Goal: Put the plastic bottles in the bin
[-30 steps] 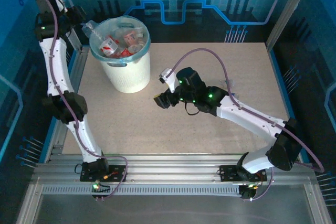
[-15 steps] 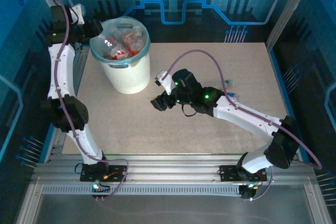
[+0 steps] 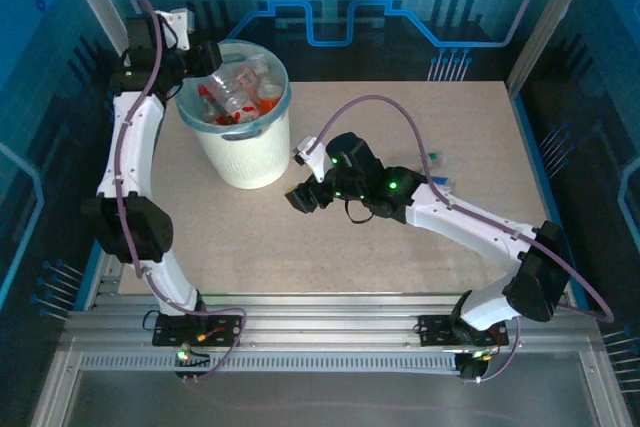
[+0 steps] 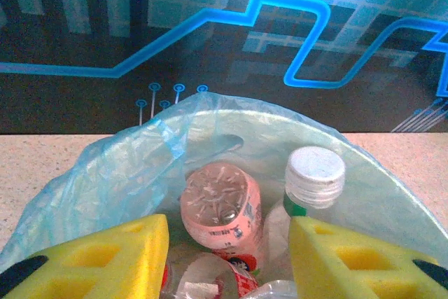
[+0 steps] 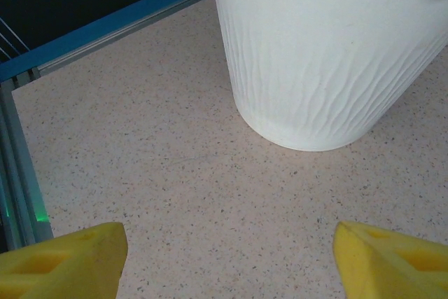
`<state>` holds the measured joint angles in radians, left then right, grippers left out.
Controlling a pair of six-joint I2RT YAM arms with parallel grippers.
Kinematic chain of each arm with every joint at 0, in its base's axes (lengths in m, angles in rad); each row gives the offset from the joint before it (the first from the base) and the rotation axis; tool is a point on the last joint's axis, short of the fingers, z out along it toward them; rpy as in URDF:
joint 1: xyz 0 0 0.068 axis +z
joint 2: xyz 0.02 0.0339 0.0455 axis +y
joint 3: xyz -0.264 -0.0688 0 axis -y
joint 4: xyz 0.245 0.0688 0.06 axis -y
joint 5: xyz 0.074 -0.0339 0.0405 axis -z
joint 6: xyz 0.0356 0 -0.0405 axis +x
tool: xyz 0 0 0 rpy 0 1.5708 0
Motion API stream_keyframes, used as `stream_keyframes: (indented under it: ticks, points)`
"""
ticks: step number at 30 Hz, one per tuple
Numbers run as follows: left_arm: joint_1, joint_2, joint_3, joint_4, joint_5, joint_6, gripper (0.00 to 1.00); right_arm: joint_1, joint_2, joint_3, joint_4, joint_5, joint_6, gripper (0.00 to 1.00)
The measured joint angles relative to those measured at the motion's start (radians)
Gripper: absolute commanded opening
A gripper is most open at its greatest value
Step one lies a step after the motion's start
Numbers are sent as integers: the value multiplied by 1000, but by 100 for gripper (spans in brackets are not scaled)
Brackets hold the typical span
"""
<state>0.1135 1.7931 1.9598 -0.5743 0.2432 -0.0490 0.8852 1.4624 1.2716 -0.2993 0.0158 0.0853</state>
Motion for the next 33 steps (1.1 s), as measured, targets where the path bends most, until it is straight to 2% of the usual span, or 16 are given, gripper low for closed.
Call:
stream_keyframes:
  ticks: [15,21,27,33]
  points:
    - [1,-30,-72,27,-173,11,52,5,-16,-11,-1,7,0,78]
    - [2,-29,-56,-6,-244,29,63,7,-17,-11,-8,14,0,78]
    - [0,-5,24,-109,-312,30,74,13,-29,-11,-18,30,0,79]
    - [-8,0,74,-192,-370,22,77,13,-45,-12,-26,38,0,79]
